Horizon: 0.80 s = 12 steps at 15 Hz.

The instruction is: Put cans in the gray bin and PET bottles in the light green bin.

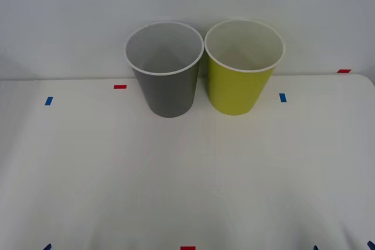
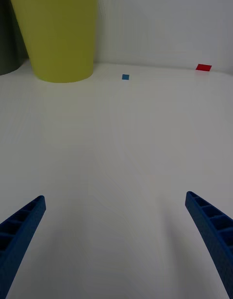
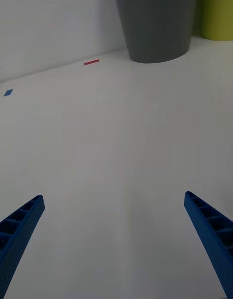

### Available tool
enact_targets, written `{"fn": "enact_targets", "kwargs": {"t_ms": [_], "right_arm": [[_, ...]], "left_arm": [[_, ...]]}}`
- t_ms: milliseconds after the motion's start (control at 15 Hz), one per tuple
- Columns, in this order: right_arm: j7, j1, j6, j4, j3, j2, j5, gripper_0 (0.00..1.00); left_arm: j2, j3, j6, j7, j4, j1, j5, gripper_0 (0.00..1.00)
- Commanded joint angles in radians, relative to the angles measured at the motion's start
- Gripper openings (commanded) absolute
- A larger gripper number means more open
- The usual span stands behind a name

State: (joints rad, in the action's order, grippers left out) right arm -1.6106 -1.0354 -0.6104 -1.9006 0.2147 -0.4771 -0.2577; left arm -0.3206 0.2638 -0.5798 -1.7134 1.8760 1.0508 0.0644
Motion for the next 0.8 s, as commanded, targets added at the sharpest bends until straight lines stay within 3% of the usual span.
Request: {"fn": "enact_targets", "kwargs": {"t_ms": [67, 800], "right_arm": [[0.000, 0.000, 0.000, 0.000, 0.000, 0.000, 0.000, 1.00], [0.000, 0.000, 0.000, 0.000, 0.000, 0.000, 0.000, 1.00]], "left_arm": [[0.000, 0.000, 0.000, 0.000, 0.000, 0.000, 0.000, 1.00], [0.000, 0.000, 0.000, 0.000, 0.000, 0.000, 0.000, 1.00]]}}
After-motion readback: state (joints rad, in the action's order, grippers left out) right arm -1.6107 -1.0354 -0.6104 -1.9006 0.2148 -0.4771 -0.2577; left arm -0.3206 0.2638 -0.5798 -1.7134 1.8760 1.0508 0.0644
